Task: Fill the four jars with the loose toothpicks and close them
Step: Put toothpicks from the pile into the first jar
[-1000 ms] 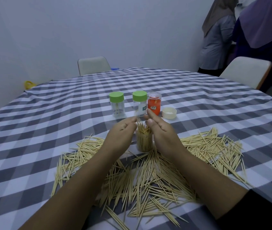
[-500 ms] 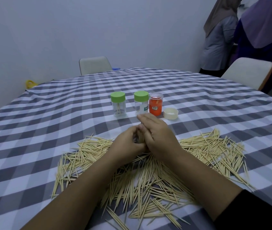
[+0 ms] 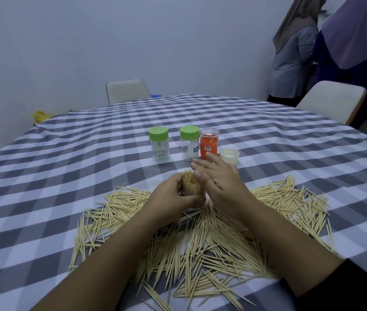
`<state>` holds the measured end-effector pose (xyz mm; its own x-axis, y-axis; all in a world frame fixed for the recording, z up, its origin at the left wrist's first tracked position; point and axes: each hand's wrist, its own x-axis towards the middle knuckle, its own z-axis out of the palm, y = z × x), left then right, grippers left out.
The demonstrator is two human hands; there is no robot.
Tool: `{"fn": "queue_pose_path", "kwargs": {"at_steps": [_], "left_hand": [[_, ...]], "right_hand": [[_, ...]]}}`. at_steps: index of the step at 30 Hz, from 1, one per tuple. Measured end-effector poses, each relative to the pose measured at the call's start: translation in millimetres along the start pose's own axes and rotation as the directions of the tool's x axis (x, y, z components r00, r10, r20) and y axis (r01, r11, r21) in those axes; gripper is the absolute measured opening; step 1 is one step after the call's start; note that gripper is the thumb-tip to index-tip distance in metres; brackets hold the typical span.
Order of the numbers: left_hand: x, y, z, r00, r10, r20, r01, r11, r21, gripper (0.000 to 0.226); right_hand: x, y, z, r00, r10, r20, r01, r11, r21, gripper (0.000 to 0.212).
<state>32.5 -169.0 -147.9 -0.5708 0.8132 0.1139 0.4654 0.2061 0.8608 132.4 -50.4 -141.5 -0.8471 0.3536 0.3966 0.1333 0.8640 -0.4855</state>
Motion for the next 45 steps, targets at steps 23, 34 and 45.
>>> {"fn": "queue_pose_path", "kwargs": {"at_steps": [23,34,45], "left_hand": [[1,-3,-1,1.000,0.005,-0.011,-0.004,0.999,0.050,0.051],[2,-5,1,1.000,-0.002,0.001,0.002,0.999,0.047,0.050],[3,-6,1,1.000,-0.012,-0.010,0.012,0.999,0.051,0.060]], "right_hand": [[0,-3,3,0.999,-0.052,0.007,0.053,0.995,-0.086,0.054],[6,-4,2,0.999,0.013,-0.035,-0.007,0.986,0.165,0.050],[8,-5,2,0.991,0.088,-0.100,-0.047,0.933,0.356,0.030]]}}
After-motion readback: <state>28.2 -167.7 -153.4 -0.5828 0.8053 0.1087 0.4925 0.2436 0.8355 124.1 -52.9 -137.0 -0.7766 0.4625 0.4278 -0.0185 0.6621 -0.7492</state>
